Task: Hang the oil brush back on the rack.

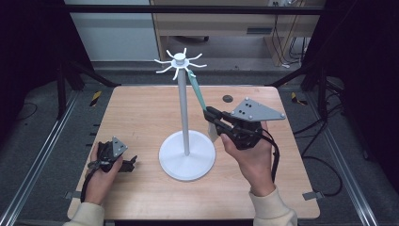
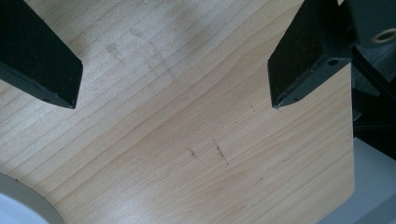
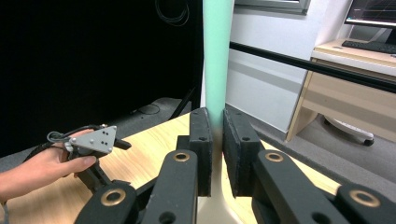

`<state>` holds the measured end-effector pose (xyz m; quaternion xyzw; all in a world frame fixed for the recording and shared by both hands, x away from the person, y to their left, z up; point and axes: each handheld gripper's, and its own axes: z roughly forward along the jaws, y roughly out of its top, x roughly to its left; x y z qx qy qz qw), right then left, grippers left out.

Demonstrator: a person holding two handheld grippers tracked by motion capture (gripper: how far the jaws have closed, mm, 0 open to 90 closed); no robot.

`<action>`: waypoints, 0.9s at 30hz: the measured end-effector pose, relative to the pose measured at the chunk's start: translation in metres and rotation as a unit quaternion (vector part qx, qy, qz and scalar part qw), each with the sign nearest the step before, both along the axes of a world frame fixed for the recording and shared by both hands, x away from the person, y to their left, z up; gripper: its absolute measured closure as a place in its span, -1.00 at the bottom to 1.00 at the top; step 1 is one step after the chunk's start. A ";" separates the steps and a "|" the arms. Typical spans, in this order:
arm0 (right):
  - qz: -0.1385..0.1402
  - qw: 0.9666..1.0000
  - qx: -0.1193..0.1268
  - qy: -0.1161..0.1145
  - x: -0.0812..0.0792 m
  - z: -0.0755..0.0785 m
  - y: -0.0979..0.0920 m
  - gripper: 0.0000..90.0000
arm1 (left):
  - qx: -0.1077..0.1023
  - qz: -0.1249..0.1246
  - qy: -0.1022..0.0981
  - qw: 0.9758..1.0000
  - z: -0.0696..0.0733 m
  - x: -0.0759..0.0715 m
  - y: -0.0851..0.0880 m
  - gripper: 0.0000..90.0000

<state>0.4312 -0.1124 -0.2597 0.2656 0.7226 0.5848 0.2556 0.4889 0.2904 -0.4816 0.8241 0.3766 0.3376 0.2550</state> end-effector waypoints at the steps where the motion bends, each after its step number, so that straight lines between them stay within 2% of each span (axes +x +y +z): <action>1: 0.000 1.000 0.000 0.000 0.000 0.000 0.000 0.83 | 0.000 0.000 0.000 1.000 0.000 0.000 0.000 -0.94; 14: -0.002 1.000 0.003 0.004 0.007 -0.002 0.006 0.83 | -0.001 0.001 0.000 1.000 0.000 0.000 0.000 -0.94; 27: -0.009 1.000 -0.001 -0.004 0.008 -0.005 0.009 0.83 | -0.005 0.002 -0.001 1.000 0.000 0.000 0.001 -0.94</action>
